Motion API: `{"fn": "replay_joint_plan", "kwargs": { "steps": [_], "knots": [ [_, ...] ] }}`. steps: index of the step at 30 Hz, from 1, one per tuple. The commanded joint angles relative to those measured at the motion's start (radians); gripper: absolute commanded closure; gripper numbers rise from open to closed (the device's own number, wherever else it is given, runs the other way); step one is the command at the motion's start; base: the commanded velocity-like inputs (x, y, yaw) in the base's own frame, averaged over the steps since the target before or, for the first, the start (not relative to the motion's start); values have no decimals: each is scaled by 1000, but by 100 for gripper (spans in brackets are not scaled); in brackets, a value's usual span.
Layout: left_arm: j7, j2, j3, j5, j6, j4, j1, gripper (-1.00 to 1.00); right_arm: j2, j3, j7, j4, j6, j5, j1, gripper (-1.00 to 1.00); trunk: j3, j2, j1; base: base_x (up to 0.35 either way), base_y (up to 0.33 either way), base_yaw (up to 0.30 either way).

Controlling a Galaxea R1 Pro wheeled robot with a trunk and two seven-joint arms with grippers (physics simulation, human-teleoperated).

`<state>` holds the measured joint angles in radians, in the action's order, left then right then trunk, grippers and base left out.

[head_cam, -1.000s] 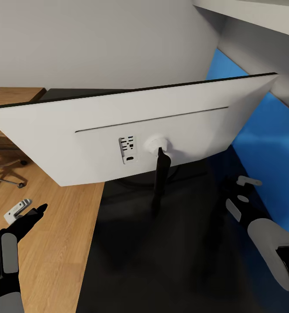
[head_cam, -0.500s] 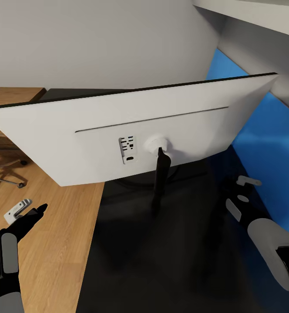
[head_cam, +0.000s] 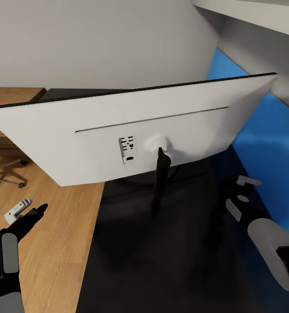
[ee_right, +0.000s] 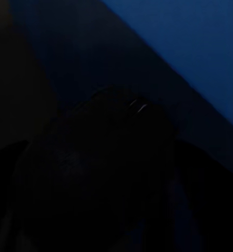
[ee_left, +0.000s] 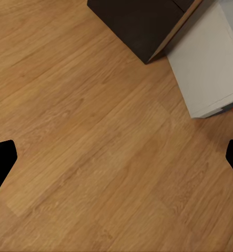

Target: In the bedroom, organize the workspace by keeping the computer under the desk, ensuring the monitor is on the desk, placing the keyboard on the desk next to the monitor, placing the mouse on the desk next to the keyboard, moving the folder from the swivel chair onto the desk next to the mouse, stacking the notebook on top of the folder with the pen on top of the notebook, and positioning the swivel chair next to the desk.

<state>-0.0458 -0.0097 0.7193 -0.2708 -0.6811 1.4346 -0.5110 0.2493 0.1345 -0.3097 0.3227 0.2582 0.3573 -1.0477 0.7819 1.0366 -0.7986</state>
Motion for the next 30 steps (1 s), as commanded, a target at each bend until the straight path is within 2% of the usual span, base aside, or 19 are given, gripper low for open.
{"fn": "replay_joint_plan", "kwargs": {
  "steps": [1,3,14,30],
  "knots": [
    [-5,-1,3,-1,-6,1,-1,-100,1,9,-5,-45,-2,17,0,100,1,0,0,0,0,0],
    [-5,-2,3,-1,-6,0,-1,-100,1,12,-8,5,-2,16,0,100,-5,-14,7,0,0,0],
    [-5,-2,4,-1,-7,0,-1,-100,1,11,-9,16,-3,15,0,100,-40,-91,50,0,0,0],
    [-5,-3,4,-1,-6,0,-1,-100,-1,13,-10,19,6,15,0,100,-40,-91,50,0,0,0]
  ]
}}
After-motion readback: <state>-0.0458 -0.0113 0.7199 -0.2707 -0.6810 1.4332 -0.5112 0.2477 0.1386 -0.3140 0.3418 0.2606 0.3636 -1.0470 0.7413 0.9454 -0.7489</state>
